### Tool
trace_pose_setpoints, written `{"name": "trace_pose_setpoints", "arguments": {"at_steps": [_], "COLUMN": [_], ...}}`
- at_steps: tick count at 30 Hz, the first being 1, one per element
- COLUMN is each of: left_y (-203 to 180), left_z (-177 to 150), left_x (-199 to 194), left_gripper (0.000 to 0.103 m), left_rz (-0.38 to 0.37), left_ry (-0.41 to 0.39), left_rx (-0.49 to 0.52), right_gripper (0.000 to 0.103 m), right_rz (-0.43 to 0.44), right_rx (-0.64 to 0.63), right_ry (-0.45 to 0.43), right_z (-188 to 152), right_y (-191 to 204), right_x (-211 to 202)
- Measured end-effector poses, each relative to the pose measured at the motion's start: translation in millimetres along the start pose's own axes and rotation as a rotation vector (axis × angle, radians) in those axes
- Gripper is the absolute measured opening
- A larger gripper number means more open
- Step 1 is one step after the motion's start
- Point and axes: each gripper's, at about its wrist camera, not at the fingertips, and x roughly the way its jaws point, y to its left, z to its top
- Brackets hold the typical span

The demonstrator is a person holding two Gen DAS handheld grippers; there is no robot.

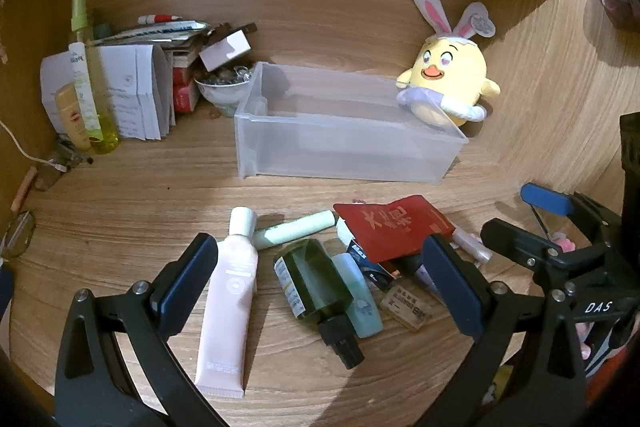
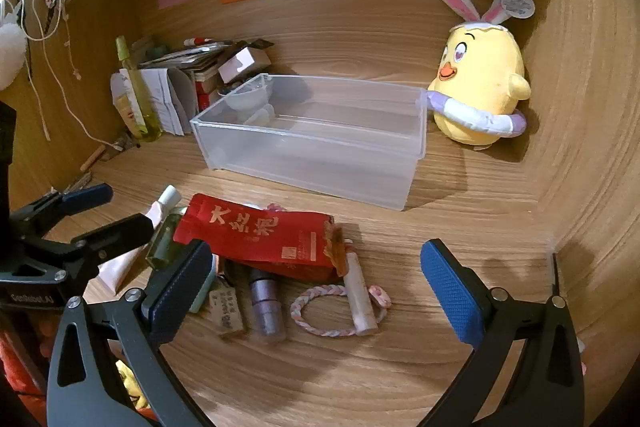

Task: Organize objects
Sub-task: 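Move both grippers toward the cluster of items on the table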

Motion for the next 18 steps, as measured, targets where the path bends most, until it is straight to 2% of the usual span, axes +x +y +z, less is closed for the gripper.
{"name": "trace_pose_setpoints", "arguments": {"at_steps": [8, 18], "left_y": [5.4, 33.4], "left_z": [1.7, -1.7], "left_x": [2.7, 2.6], "left_gripper": [0.103, 0.103], "left_rz": [-0.007, 0.076], "left_ry": [0.008, 0.008], "left_rx": [-0.016, -0.035], "right_gripper": [0.103, 0.103], "right_rz": [0.017, -0.016], "right_rx": [0.004, 0.038], "right_ry": [0.007, 0.010], "right_z": [3.3, 4.7], "right_y": [-1.8, -20.2], "right_x": [4.4, 9.5]}}
